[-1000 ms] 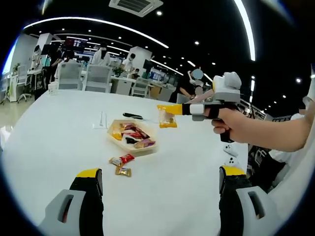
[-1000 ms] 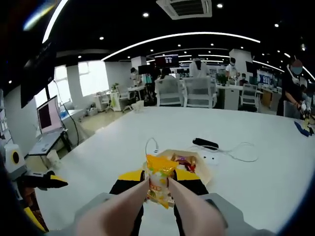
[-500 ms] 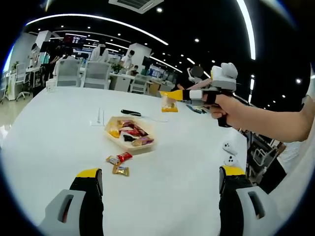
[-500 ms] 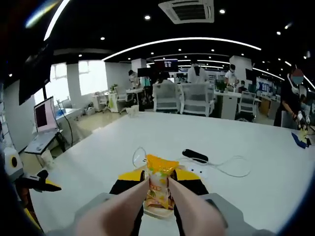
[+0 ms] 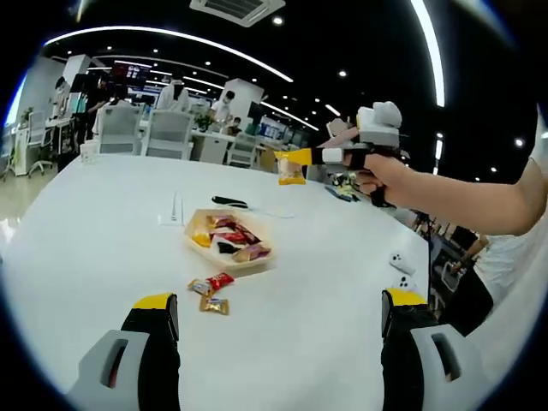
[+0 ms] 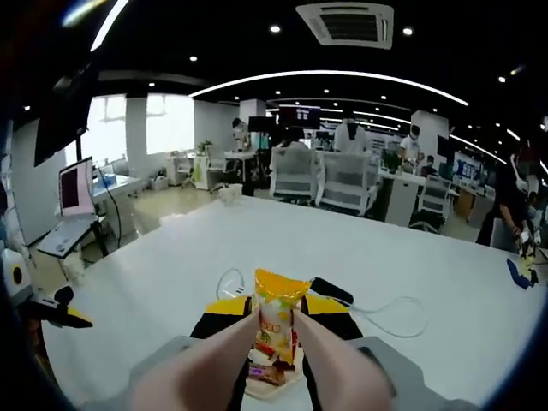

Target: Place the target food into the container with the food tongs after gripping and lifting it, then release it inside without dropping or visibly crushing the food.

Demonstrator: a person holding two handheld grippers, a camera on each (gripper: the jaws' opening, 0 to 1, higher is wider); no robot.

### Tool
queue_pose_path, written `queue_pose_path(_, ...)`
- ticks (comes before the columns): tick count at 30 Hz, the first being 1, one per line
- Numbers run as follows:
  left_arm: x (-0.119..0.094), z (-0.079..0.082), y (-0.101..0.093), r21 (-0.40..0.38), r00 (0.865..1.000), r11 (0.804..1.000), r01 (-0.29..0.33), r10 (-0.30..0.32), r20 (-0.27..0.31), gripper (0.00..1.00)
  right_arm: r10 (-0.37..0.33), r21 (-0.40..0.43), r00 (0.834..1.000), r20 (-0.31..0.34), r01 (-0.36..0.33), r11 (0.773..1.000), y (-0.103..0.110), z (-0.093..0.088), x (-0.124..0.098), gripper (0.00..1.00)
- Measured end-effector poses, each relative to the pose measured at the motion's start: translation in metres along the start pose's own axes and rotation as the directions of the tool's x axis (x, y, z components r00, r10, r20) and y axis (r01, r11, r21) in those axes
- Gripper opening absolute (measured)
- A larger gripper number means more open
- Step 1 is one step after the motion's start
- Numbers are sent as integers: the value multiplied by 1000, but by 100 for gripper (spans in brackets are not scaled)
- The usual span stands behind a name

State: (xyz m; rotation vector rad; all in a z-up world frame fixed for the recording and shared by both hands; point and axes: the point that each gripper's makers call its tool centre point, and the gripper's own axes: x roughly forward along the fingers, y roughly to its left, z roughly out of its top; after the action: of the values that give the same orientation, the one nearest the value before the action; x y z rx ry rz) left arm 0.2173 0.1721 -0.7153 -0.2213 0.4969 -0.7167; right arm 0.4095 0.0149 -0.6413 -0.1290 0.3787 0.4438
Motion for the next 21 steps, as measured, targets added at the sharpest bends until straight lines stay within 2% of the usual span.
queue_pose_path(9,0,3,10,-8,1000,1000,-14,14,13,99,16,18,1000,-23,-16,1000,9,-11,11,22)
queue_pose_path(21,13,1,18,-29,1000,999,-18,19,7,99,23,55,999,-37,-21,998,7,-19,29,23)
